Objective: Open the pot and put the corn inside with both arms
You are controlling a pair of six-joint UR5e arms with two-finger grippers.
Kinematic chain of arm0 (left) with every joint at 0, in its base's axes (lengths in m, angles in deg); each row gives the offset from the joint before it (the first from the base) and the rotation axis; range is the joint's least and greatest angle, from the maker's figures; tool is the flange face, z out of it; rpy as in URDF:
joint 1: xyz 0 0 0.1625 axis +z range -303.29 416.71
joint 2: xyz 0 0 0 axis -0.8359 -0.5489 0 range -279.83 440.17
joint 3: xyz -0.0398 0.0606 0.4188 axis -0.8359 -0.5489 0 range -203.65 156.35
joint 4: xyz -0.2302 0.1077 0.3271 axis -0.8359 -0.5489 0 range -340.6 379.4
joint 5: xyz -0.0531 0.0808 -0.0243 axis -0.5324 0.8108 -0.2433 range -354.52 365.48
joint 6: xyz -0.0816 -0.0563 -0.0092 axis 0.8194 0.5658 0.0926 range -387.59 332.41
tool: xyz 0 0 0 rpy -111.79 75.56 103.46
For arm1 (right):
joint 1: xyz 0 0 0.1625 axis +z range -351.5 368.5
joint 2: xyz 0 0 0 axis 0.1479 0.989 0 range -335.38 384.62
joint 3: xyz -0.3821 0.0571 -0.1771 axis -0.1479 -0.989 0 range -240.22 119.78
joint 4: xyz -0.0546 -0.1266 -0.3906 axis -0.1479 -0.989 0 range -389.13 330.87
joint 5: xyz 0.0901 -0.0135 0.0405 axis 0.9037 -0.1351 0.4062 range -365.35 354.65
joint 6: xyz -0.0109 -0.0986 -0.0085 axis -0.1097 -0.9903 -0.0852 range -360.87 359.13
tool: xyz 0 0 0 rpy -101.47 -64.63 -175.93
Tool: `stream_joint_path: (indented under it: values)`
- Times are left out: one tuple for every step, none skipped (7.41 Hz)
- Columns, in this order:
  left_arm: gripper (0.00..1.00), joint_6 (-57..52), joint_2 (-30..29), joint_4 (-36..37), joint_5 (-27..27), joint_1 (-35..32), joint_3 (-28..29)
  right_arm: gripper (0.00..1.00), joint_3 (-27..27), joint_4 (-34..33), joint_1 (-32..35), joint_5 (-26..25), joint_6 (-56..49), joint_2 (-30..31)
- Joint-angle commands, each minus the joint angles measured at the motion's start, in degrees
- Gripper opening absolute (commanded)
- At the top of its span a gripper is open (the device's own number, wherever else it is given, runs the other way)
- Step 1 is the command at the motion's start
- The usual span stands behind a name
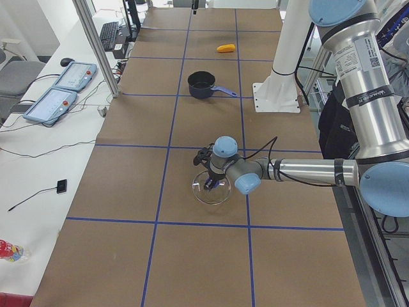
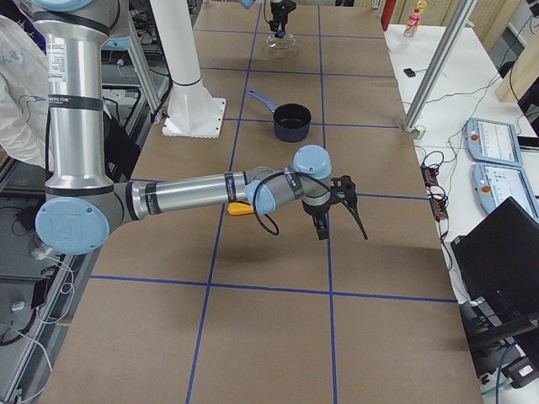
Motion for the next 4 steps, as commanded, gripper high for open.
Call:
stream_joint_path:
  values:
    - [0.35,0.2,0.1,-1.2,0.1,0.2,1.2,1.0,-0.1,0.0,-0.1,-0.1,0.0,-0.1]
    - [0.48,0.2,0.0,-1.2,0.3,0.3,1.5,1.0,0.0,0.0,-0.2,-0.1,0.0,-0.1]
    - [0.55,-0.1,-0.4,-1.2,0.4,0.3,2.3,1.0,-0.1,0.0,-0.2,-0.1,0.1,-0.1]
    - [0.57,-0.1,-0.9,-1.2,0.5,0.5,3.1,1.0,-0.1,0.0,-0.4,-0.2,0.1,-0.1]
